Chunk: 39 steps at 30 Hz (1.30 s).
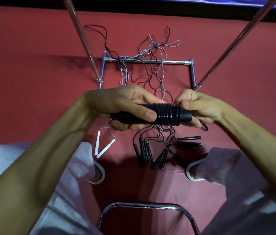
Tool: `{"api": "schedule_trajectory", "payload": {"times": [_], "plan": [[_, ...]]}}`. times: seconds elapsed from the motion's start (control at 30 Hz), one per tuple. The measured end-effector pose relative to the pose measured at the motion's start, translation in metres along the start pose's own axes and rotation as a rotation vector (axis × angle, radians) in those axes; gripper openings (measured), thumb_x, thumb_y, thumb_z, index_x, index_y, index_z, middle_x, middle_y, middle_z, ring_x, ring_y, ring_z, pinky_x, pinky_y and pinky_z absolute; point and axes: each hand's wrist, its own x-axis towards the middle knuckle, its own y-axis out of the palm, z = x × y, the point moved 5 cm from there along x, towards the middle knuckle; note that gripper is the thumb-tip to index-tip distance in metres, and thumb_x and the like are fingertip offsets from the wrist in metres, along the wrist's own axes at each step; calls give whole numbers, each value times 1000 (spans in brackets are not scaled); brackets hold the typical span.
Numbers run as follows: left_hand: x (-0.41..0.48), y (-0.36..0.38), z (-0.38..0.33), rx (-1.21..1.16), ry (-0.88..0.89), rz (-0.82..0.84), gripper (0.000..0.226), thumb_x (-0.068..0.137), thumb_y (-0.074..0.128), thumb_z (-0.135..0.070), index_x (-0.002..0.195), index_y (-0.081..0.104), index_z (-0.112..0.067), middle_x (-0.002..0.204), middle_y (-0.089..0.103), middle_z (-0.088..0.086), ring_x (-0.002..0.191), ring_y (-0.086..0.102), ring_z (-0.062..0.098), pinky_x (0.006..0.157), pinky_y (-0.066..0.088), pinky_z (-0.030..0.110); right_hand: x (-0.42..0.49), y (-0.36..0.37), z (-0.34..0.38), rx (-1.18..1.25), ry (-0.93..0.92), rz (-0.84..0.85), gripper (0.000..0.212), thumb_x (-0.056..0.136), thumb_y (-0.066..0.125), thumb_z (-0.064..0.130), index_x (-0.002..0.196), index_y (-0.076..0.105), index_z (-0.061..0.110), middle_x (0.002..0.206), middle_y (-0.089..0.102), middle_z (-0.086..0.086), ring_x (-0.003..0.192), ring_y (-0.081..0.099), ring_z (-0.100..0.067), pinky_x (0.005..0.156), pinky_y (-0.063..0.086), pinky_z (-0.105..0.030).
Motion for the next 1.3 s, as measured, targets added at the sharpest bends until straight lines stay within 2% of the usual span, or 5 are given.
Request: {"api": "schedule_trajectory", "payload": {"times": [0.27,0.43,0.57,0.83,1.3], "plan": [[16,-5,7,63,92,-353,37,97,62,-20,112,55,13,64,53,16,32,39,15,36,30,19,10,-3,-17,408,31,-109,52,100,51,51,56,57,23,39,44,12,38,31,-5,50,25,-23],[15,-8,9,260,106,-499,70,95,73,-20,150,33,-34,70,64,20,37,47,25,41,40,31,19,9,-39,874,50,-67,52,108,33,35,68,57,12,46,46,5,45,32,-10,54,30,-21],[19,-1,16,422,96,-488,72,99,68,-20,153,33,-51,73,59,18,39,47,18,42,46,30,15,14,-44,811,77,-209,37,95,66,26,61,55,18,44,42,9,37,40,-5,43,34,-17],[22,-2,13,155,217,-608,61,98,67,-16,151,46,-38,68,49,15,42,39,19,39,36,23,7,-4,-4,328,1,-681,41,108,38,27,69,45,16,44,27,4,33,22,-8,40,13,-23],[22,-2,5,-101,304,-547,54,103,56,-18,153,43,-33,70,49,18,35,35,16,37,32,20,5,21,13,241,-179,-504,54,71,80,64,71,48,21,53,21,9,46,13,-8,48,8,-29]]}}
